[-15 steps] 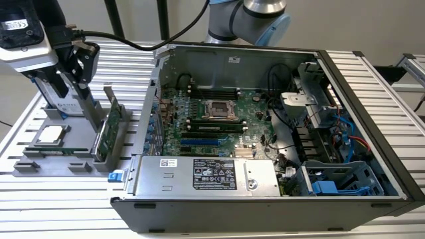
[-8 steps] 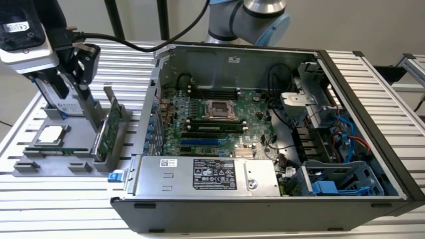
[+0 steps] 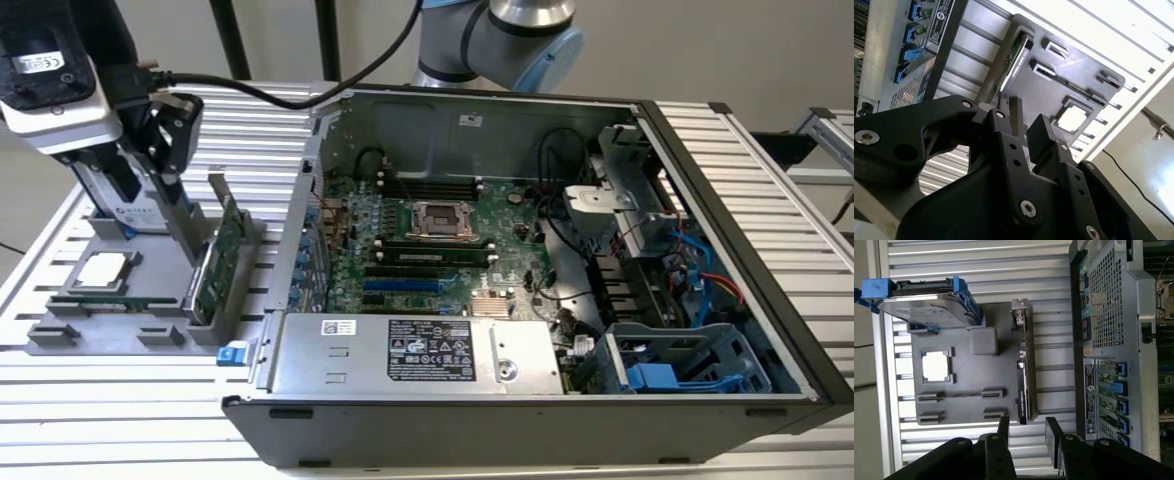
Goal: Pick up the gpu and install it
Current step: 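Pick up the gpu and move the gpu toward the slot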
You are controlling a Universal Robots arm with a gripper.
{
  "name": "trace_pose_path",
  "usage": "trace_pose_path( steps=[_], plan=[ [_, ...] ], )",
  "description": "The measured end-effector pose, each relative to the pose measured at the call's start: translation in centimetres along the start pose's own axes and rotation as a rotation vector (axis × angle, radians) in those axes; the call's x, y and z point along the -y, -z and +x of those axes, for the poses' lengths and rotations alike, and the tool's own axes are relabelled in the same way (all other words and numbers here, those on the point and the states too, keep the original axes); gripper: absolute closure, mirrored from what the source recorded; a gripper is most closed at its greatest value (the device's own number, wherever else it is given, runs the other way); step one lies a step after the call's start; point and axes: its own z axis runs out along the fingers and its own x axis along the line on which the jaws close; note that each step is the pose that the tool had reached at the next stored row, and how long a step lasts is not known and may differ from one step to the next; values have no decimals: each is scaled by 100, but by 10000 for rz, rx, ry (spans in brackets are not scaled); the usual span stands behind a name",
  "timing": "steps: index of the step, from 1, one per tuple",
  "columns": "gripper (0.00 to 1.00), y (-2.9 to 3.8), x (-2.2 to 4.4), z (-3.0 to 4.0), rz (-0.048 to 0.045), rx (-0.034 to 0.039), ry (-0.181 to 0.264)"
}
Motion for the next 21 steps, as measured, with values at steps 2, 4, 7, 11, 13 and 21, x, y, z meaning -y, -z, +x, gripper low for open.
trace_pose_path(
  steps=[2, 4, 7, 11, 13, 21],
  plan=[
    [0, -11, 0, -2, -1, 0, 0],
    [0, -22, 0, -3, 0, 0, 0],
    [0, -39, 1, -5, 0, 0, 0],
    [0, -61, 1, -9, 0, 0, 0],
    [0, -71, 0, -11, -1, 1, 0],
    [0, -108, -1, -22, -1, 4, 0]
  ],
)
